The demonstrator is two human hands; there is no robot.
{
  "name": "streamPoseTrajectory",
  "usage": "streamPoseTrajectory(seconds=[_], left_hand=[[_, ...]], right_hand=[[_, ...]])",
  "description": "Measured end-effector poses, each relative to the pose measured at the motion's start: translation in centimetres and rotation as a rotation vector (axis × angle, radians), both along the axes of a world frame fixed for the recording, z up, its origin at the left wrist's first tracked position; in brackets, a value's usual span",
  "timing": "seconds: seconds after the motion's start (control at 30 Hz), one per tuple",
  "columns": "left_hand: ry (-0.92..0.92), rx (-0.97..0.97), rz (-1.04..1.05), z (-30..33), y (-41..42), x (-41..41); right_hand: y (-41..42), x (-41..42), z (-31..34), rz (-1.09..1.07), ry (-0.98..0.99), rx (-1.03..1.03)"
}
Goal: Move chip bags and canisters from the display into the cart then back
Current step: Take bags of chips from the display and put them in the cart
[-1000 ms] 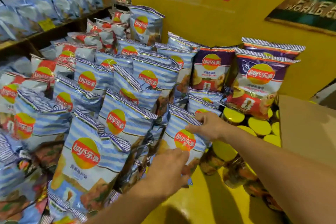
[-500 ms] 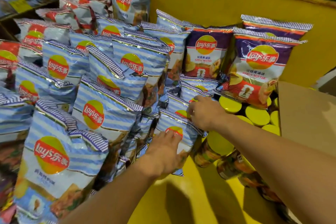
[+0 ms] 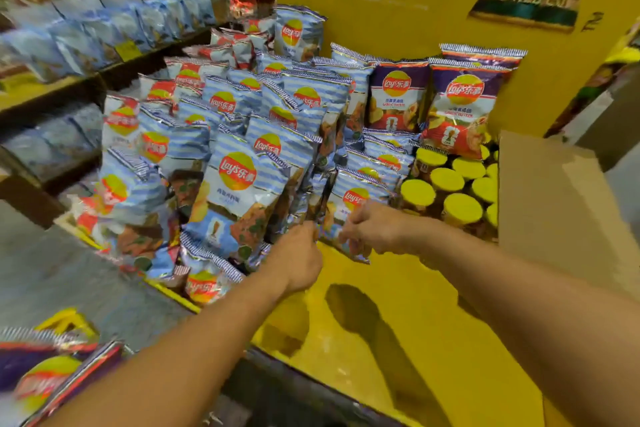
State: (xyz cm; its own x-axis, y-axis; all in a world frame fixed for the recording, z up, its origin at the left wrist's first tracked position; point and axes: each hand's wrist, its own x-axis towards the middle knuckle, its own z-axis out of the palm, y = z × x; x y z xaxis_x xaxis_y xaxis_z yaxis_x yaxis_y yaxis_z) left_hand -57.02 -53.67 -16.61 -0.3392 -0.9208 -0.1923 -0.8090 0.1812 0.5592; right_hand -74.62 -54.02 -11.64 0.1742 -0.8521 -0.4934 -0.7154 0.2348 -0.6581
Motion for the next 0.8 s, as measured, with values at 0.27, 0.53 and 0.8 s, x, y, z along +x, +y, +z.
streamPoseTrajectory(seconds=[0.27, 0.53, 0.8], left_hand=[[0.164, 0.019, 0.218, 0.0, 15.1, 7.5], [0.146, 0.244, 0.312, -10.0, 24.8, 10.9], [-0.284, 0.454, 0.289, -27.4, 31.0, 13.2]], right_hand=[[14.4, 8.4, -1.2, 0.069, -0.131, 0.104], [22.3, 11.4, -11.0, 0.111, -0.085, 0.315], [26.0, 11.6, -29.9, 0.129, -0.020, 0.408]])
